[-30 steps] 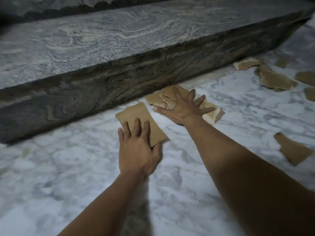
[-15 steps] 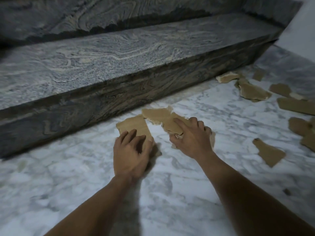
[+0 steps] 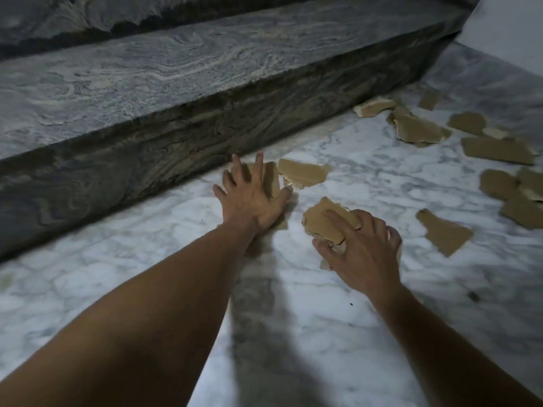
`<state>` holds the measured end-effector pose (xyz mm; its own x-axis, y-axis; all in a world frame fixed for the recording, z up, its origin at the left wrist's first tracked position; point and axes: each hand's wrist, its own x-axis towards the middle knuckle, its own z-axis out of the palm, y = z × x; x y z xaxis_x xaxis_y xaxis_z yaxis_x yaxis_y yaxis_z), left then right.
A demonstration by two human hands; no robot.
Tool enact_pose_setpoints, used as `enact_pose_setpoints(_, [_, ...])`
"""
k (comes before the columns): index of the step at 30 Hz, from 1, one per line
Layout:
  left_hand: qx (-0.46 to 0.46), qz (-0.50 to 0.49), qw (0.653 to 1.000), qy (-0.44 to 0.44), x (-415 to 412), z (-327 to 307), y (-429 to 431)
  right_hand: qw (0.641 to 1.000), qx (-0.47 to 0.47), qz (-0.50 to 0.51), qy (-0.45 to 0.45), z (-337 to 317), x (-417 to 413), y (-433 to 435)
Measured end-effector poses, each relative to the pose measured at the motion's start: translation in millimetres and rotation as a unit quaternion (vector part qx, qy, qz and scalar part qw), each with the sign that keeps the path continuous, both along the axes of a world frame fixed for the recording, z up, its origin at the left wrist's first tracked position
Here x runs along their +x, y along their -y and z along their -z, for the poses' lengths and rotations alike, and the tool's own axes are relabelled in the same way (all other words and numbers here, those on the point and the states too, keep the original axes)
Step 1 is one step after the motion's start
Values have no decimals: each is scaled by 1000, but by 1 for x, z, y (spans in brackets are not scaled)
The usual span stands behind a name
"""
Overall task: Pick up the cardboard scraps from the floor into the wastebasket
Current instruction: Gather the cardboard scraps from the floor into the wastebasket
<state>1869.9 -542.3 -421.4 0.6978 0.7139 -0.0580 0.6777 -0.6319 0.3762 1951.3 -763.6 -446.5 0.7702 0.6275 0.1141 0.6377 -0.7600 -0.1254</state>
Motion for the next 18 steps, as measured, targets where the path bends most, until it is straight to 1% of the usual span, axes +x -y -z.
enact_pose_setpoints(4, [61,29,997,-46,27,3,14,998,27,35,40,4,1,19])
enact_pose_setpoints(7, [46,40,994,-86,49,-9,12,997,39,53,51,7,1,38])
enact_pose_setpoints(9, [36,81,987,-131,67,-20,8,996,40,60,53,8,-2,44])
enact_pose_setpoints(12, [32,188,963,-191,90,-22,14,996,29,60,56,8,-4,43])
enact_pose_setpoints(15, [46,233,947,-215,89,-20,19,996,24,63,50,4,-1,42])
enact_pose_setpoints(17, [77,256,939,-218,72,-27,16,997,17,63,44,4,-3,43])
enact_pose_setpoints(18, [74,260,938,-219,60,-34,14,997,14,67,44,3,-3,44])
